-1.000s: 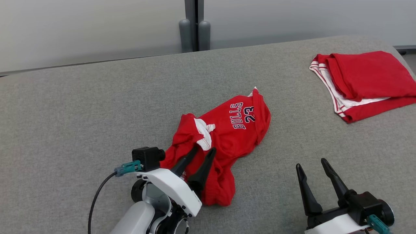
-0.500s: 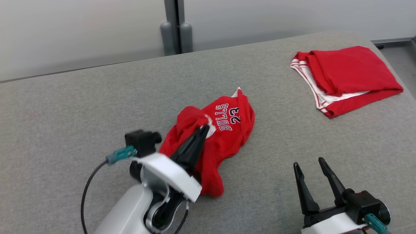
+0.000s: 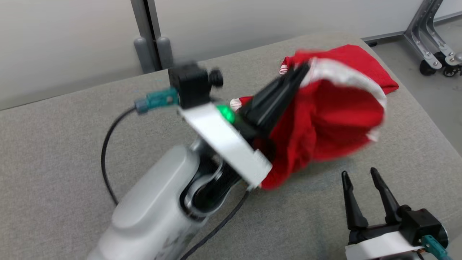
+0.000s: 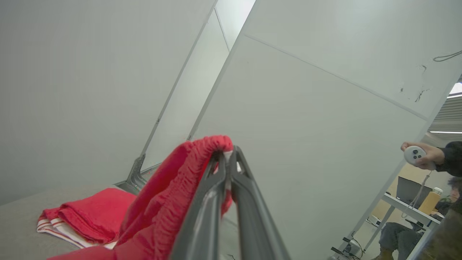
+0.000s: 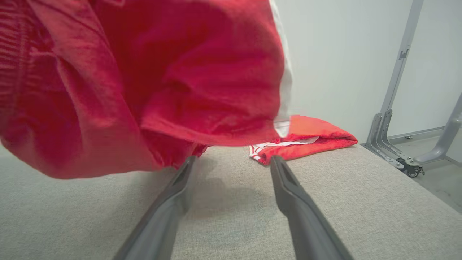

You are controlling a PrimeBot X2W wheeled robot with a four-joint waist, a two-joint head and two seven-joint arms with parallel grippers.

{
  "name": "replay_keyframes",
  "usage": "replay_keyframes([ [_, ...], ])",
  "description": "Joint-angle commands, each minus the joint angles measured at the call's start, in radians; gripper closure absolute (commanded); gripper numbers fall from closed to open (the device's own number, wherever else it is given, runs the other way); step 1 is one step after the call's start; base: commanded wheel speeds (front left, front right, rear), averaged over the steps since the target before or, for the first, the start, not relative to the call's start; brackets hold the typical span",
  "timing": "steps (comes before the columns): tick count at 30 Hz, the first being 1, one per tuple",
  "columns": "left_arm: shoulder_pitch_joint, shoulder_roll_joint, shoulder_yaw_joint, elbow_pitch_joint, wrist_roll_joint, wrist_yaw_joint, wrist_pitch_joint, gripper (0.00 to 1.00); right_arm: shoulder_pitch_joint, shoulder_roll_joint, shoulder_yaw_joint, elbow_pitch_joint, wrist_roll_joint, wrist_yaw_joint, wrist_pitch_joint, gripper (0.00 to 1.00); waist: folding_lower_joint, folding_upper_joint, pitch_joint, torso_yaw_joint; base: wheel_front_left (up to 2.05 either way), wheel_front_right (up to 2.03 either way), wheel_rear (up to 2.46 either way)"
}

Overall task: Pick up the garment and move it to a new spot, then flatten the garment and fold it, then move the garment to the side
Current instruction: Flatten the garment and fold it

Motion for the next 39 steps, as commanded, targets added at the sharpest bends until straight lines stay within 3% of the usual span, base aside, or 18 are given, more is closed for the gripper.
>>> replay_keyframes([
  [1, 0.074, 0.066, -0.015, -0.003, 0.014, 0.012, 0.016, 1.00, 0.015, -0.002, -0.004, -0.007, 0.007, 0.000, -0.001, 0.00, 0.0000, 0.0000, 0.024, 0.021, 0.00, 0.00, 0.00],
  [5, 0.239, 0.198, -0.037, -0.027, 0.025, 0.023, 0.023, 1.00, 0.032, -0.025, 0.018, -0.014, 0.041, 0.000, -0.001, 0.00, 0.0000, 0.0000, 0.065, 0.077, 0.00, 0.00, 0.00],
  [6, 0.239, 0.198, -0.037, -0.027, 0.025, 0.023, 0.023, 1.00, 0.032, -0.025, 0.018, -0.014, 0.041, 0.000, -0.001, 0.00, 0.0000, 0.0000, 0.065, 0.077, 0.00, 0.00, 0.00],
  [9, 0.358, 0.295, -0.007, -0.028, 0.017, 0.036, -0.011, 1.00, 0.055, -0.046, 0.041, -0.006, 0.065, 0.000, -0.001, 0.00, 0.0000, 0.0000, 0.089, 0.116, 0.00, 0.00, 0.00],
  [12, 0.436, 0.349, 0.031, -0.020, 0.000, 0.038, -0.053, 1.00, 0.063, -0.065, 0.041, 0.003, 0.100, 0.000, -0.001, 0.00, 0.0000, 0.0000, 0.106, 0.157, 0.00, 0.00, 0.00],
  [19, 0.458, 0.364, 0.068, 0.018, -0.020, 0.014, -0.106, 1.00, 0.116, -0.124, 0.122, 0.057, 0.223, 0.000, -0.001, 0.00, 0.0000, 0.0000, 0.119, 0.239, 0.00, 0.00, 0.00],
  [24, 0.450, 0.359, 0.079, 0.034, -0.024, 0.003, -0.130, 1.00, 0.106, -0.166, 0.167, 0.056, 0.261, 0.000, -0.001, 0.00, 0.0000, 0.0000, 0.135, 0.238, 0.00, 0.00, 0.00],
  [30, 0.455, 0.363, 0.080, 0.056, -0.027, -0.005, -0.133, 1.00, 0.055, -0.165, 0.193, 0.082, 0.266, 0.000, -0.001, 0.00, 0.0000, 0.0000, 0.131, 0.241, 0.00, 0.00, 0.00],
  [31, 0.454, 0.363, 0.079, 0.058, -0.028, -0.006, -0.133, 1.00, 0.052, -0.164, 0.200, 0.086, 0.270, 0.000, -0.001, 0.05, 0.0000, 0.0000, 0.129, 0.243, 0.00, 0.00, 0.00],
  [33, 0.454, 0.361, 0.080, 0.062, -0.030, -0.004, -0.135, 1.00, 0.045, -0.166, 0.211, 0.103, 0.273, 0.000, -0.001, 0.42, 0.0000, 0.0000, 0.126, 0.246, 0.00, 0.00, 0.00],
  [34, 0.454, 0.360, 0.079, 0.063, -0.029, -0.003, -0.135, 1.00, 0.040, -0.166, 0.219, 0.112, 0.277, 0.000, -0.001, 0.53, 0.0000, 0.0000, 0.124, 0.247, 0.00, 0.00, 0.00],
  [36, 0.455, 0.358, 0.077, 0.065, -0.031, -0.003, -0.134, 1.00, 0.030, -0.165, 0.225, 0.122, 0.283, 0.000, -0.001, 0.60, 0.0000, 0.0000, 0.121, 0.249, 0.00, 0.00, 0.00],
  [37, 0.455, 0.358, 0.076, 0.065, -0.031, -0.003, -0.134, 1.00, 0.029, -0.163, 0.228, 0.128, 0.286, 0.000, -0.001, 0.70, 0.0000, 0.0000, 0.119, 0.250, 0.00, 0.00, 0.00],
  [39, 0.457, 0.356, 0.074, 0.067, -0.033, -0.004, -0.133, 1.00, 0.026, -0.165, 0.233, 0.133, 0.287, 0.000, -0.001, 1.00, 0.0000, 0.0000, 0.117, 0.251, 0.00, 0.00, 0.00],
])
